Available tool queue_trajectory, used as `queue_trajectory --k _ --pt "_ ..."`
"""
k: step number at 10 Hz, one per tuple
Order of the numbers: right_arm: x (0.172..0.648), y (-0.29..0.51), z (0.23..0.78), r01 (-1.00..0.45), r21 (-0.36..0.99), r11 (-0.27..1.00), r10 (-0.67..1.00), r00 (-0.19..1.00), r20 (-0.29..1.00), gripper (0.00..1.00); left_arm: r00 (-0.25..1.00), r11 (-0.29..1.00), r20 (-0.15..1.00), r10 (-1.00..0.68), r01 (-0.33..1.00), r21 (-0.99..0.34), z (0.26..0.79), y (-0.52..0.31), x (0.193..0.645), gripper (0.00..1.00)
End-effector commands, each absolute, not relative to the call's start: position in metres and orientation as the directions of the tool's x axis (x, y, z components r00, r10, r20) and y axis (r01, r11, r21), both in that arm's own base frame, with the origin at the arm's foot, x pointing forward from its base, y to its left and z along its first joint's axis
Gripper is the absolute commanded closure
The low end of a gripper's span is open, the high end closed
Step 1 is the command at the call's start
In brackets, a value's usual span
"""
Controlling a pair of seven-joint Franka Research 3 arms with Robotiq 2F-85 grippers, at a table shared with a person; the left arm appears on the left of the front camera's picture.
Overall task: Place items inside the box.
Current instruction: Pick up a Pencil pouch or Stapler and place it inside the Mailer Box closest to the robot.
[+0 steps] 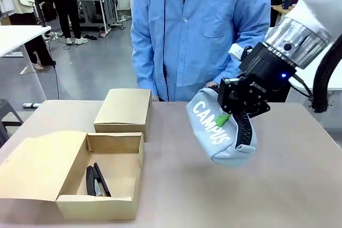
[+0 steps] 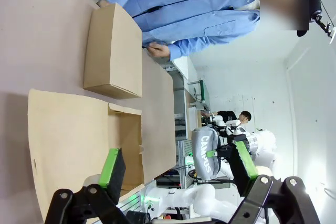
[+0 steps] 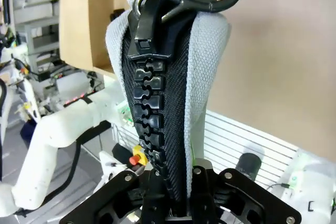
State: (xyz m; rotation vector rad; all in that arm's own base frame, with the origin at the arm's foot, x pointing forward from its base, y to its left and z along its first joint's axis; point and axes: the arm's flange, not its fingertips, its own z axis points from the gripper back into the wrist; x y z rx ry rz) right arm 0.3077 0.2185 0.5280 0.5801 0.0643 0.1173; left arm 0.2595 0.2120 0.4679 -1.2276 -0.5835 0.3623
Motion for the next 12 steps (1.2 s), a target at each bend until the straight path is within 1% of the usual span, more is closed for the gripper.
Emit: queue_trajectory --k 1,2,4,6,7,8,9,11,12 --pt "0.3 0.21 0.532 0.082 0.55 0.831 -0.059 0.996 -0.059 0.93 0.795 0.3 0.238 0.558 0.074 -0.951 0.468 0.211 0.259 0.0" --pt "0.305 0.241 0.534 0.113 0.562 0.819 -0.119 0.993 -0.026 0.93 0.795 0.3 0.238 0.558 0.074 -0.951 0.468 0.211 0.259 0.0" --pt "0.327 0.309 0.533 0.136 0.626 0.768 -0.134 0.99 -0.051 0.93 0.795 0.3 0.238 0.558 0.074 -0.951 0.468 0.211 0.259 0.0" --pt "0.337 0.386 0.51 0.116 0.502 0.857 -0.092 0.993 -0.072 0.93 0.795 0.3 0.238 0.558 0.074 -0.951 0.468 0.211 0.259 0.0" --pt "0.341 0.427 0.487 0.13 0.416 0.9 -0.116 0.992 -0.059 0.93 0.795 0.3 0.238 0.558 0.074 -0.951 0.468 0.211 0.259 0.0" --pt "0.341 0.449 0.471 0.124 0.349 0.929 -0.12 0.992 -0.032 0.93 0.795 0.3 0.238 0.558 0.074 -0.951 0.468 0.211 0.259 0.0" --pt "0.316 0.388 0.498 0.099 0.53 0.842 -0.075 0.995 -0.067 0.93 0.795 0.3 0.238 0.558 0.074 -0.951 0.468 0.211 0.259 0.0" --pt "0.316 0.388 0.498 0.099 0.53 0.842 -0.075 0.995 -0.067 0.93 0.795 0.3 0.238 0.558 0.074 -0.951 0.468 0.211 0.259 0.0" --pt "0.323 0.419 0.475 0.104 0.478 0.872 -0.081 0.994 -0.069 0.93 0.795 0.3 0.238 0.558 0.074 -0.951 0.468 0.211 0.259 0.0"
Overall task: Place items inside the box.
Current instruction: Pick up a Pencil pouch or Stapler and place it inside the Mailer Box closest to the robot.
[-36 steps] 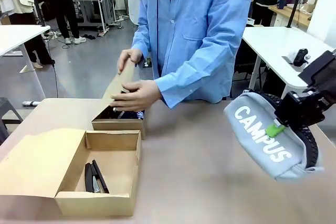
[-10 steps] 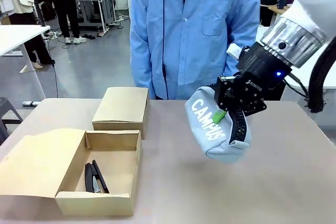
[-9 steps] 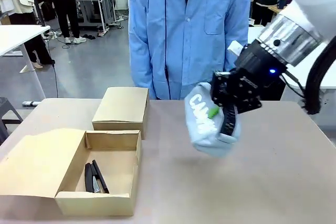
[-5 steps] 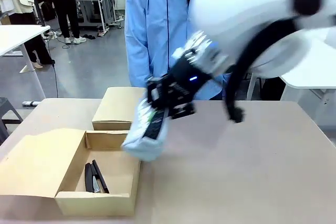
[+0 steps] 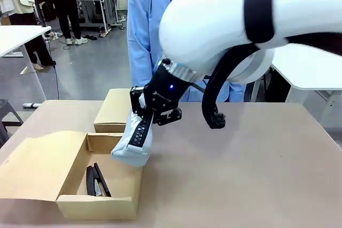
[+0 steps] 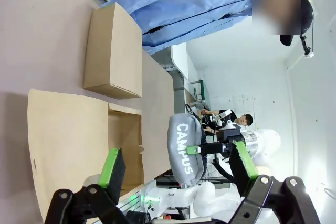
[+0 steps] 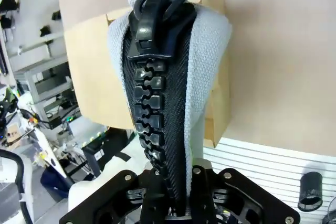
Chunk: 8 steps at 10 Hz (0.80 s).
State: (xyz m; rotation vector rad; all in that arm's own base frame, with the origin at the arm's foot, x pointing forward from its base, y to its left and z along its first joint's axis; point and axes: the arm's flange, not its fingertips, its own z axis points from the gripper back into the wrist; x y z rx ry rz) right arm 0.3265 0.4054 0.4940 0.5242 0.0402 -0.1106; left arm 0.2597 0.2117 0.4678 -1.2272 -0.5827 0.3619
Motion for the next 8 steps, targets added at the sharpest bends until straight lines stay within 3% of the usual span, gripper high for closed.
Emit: queue_trajectory --k 1,5,8 --pt "0.322 0.432 0.474 0.088 0.464 0.881 -0.059 0.995 -0.078 0.93 0.795 0.3 0.238 0.558 0.074 -0.951 0.468 0.211 0.259 0.0" --pt "0.335 0.473 0.439 0.079 0.431 0.899 -0.031 0.993 -0.118 0.93 0.795 0.3 0.238 0.558 0.074 -0.951 0.468 0.211 0.259 0.0" --pt "0.351 0.506 0.408 0.071 0.33 0.941 -0.042 0.995 -0.094 0.93 0.795 0.3 0.238 0.558 0.074 -0.951 0.468 0.211 0.259 0.0"
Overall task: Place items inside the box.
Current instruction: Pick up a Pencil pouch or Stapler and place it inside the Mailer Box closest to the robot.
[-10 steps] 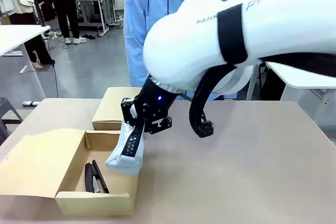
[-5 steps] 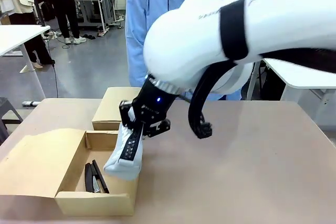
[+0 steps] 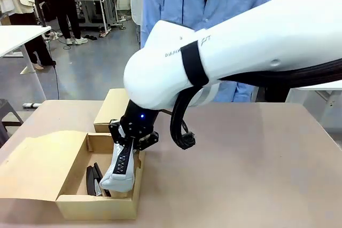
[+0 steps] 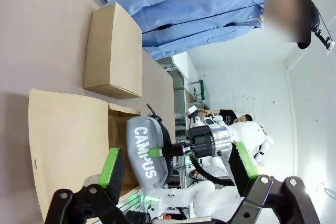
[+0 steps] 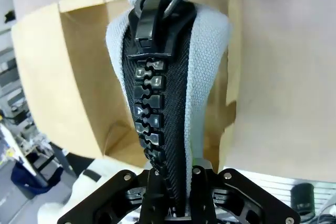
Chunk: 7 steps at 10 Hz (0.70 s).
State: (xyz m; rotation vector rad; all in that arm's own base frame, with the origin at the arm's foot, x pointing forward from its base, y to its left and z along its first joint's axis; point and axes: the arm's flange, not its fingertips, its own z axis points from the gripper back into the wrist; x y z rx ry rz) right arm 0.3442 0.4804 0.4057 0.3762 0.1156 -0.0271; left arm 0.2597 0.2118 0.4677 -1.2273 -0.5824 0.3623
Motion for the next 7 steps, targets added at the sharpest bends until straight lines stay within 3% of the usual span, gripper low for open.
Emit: queue_trajectory --k 1,7 --pt "0.352 0.512 0.402 0.065 0.316 0.947 -0.028 0.992 -0.121 0.93 0.795 0.3 0.238 0.558 0.074 -0.951 0.468 0.211 0.259 0.0" --pt "0.369 0.532 0.355 0.109 0.184 0.977 -0.071 0.976 -0.204 0.93 0.795 0.3 0.238 0.558 0.074 -0.951 0.468 0.211 0.259 0.0"
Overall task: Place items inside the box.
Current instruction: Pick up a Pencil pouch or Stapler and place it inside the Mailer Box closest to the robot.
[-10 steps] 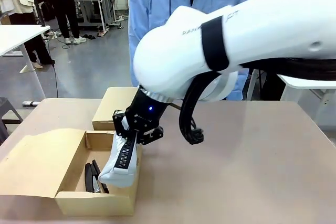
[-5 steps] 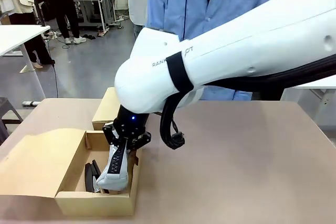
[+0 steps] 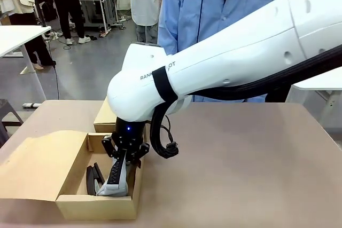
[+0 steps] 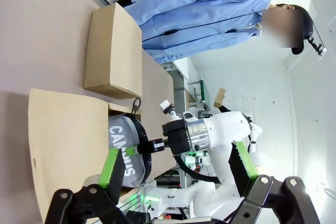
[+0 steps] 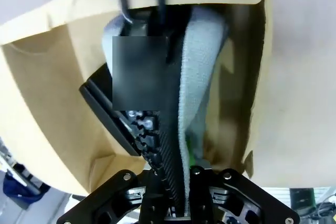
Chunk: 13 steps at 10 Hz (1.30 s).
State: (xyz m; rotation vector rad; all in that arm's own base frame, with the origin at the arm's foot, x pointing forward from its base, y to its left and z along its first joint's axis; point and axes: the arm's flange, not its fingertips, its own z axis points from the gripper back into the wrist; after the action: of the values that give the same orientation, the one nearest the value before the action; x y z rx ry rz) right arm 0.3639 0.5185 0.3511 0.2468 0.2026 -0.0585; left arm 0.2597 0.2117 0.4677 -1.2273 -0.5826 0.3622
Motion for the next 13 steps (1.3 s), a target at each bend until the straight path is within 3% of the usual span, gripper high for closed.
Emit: queue_trajectory --k 1,4,5,6,8,13 --pt "0.3693 0.5331 0.3527 0.107 0.177 0.978 -0.068 0.975 -0.213 0.93 0.795 0.3 0.238 0.558 0.074 -0.951 0.4682 0.2111 0.2593 0.0" --pt "0.3709 0.5311 0.3527 0.112 0.171 0.979 -0.073 0.973 -0.217 0.93 0.795 0.3 0.238 0.558 0.074 -0.951 0.4682 0.2111 0.2593 0.0" --pt "0.3713 0.5296 0.3524 0.116 0.174 0.978 -0.074 0.971 -0.227 0.73 0.795 0.3 0.238 0.558 0.074 -0.951 0.4682 0.2111 0.2593 0.0" --pt "0.3713 0.5286 0.3516 0.112 0.168 0.979 -0.073 0.972 -0.225 0.35 0.795 0.3 0.238 0.558 0.074 -0.951 0.4682 0.2111 0.2593 0.0" --pt "0.3714 0.5278 0.3512 0.109 0.171 0.979 -0.069 0.972 -0.224 0.0 0.795 0.3 0.238 0.558 0.074 -0.951 0.4682 0.2111 0.2593 0.0" --pt "0.3706 0.5243 0.3541 0.088 0.198 0.976 -0.045 0.976 -0.212 0.0 0.795 0.3 0.238 0.558 0.074 -0.951 0.4682 0.2111 0.2593 0.0"
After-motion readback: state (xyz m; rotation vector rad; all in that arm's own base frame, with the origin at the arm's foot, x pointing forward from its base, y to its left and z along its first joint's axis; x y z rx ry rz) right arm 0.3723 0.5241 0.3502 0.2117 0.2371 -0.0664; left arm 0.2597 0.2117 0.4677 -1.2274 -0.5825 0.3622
